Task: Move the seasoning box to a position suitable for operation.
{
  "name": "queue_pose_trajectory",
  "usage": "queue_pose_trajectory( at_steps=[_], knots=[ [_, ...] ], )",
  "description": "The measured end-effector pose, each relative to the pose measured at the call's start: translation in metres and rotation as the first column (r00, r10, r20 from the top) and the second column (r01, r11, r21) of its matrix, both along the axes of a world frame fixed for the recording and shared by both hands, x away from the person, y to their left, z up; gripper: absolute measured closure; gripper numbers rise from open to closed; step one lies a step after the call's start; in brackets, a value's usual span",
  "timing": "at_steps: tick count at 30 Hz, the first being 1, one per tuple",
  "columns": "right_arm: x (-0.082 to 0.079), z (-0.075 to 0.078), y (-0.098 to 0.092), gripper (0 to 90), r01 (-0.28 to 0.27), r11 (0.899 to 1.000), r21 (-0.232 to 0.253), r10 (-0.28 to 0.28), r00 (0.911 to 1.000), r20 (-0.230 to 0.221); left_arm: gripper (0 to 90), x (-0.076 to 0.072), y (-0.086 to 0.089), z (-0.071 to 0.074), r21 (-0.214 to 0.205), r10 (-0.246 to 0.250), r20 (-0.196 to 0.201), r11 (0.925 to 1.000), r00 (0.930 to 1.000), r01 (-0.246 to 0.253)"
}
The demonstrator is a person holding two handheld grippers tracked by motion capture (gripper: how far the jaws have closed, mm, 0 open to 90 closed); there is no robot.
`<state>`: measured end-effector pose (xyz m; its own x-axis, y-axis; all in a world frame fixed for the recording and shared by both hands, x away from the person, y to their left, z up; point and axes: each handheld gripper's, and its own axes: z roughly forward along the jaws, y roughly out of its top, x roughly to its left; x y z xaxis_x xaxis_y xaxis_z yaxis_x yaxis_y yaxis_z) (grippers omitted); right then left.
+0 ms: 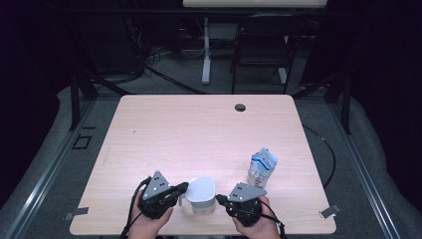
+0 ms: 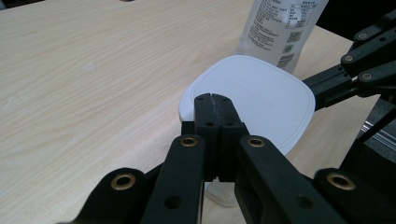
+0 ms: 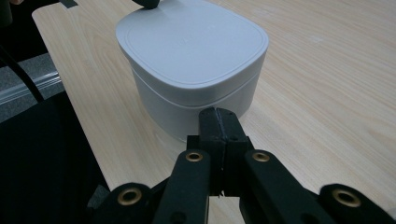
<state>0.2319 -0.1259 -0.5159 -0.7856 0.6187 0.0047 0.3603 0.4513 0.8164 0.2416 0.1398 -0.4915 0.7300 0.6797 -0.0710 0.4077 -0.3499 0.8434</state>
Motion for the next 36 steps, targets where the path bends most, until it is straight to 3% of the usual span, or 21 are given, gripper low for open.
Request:
queue_pose_trajectory(
  at_steps=[25,36],
  knots=[
    [-0.002,0.0023,0.0003,90.0,-0.006,1.0,0.002,0.006,1.0,0.006,90.0,0.0002,0.0013,-0.0003,-0.001,0.002,-0.001,1.0,1.0,-0.002],
    [-0.0034,0.0042,0.0013,90.0,-0.01,1.0,0.029,0.009,0.9999,0.009,90.0,0.0,0.0019,-0.0006,-0.004,0.008,-0.001,1.0,1.0,-0.008]
  ],
)
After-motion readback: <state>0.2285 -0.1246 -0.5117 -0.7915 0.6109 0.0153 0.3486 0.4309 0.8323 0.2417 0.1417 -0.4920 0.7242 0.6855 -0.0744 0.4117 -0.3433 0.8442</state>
